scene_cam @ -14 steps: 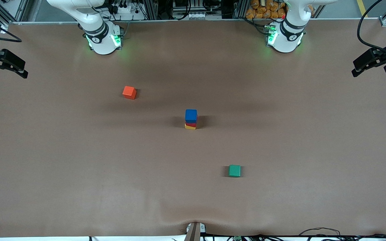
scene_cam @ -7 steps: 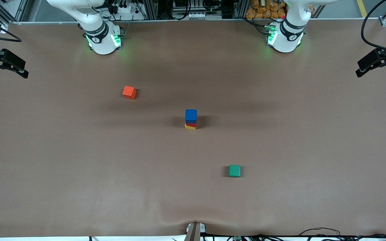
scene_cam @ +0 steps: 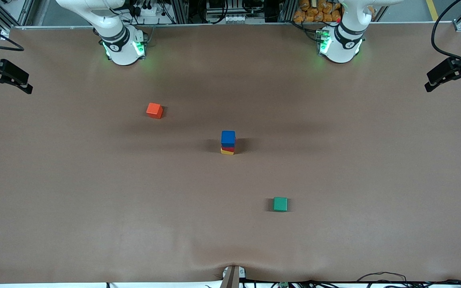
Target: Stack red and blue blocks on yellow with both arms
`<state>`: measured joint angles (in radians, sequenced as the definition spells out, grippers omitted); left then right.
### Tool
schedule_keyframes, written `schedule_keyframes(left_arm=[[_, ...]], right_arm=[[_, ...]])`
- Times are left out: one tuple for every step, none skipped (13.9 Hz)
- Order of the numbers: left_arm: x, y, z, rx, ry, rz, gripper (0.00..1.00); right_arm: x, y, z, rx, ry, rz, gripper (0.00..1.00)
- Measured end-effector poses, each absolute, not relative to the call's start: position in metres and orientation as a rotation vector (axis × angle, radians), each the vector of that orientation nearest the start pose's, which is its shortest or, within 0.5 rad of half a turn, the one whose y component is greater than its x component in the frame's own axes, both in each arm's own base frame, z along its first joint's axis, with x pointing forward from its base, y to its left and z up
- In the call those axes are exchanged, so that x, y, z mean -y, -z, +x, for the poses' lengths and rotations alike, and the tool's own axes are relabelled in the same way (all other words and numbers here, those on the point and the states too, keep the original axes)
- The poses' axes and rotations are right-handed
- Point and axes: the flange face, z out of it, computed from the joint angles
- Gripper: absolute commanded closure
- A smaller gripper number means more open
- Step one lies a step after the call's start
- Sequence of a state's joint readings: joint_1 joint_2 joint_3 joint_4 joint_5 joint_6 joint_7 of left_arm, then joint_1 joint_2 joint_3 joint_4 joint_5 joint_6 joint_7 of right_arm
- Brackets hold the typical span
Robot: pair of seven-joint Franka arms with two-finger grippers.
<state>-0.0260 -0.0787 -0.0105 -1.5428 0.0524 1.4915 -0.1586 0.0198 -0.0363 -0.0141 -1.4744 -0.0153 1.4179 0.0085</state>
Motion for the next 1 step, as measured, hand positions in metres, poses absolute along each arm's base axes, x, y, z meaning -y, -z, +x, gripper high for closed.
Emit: schedule_keyframes(left_arm=[[0.0133,-0.673,0.5212,0.196,0.05,-3.085,0.0]], right_arm=[[-0.0011,-0.6755,0.5265,-0.008,-0.032,-3.156,0.0]])
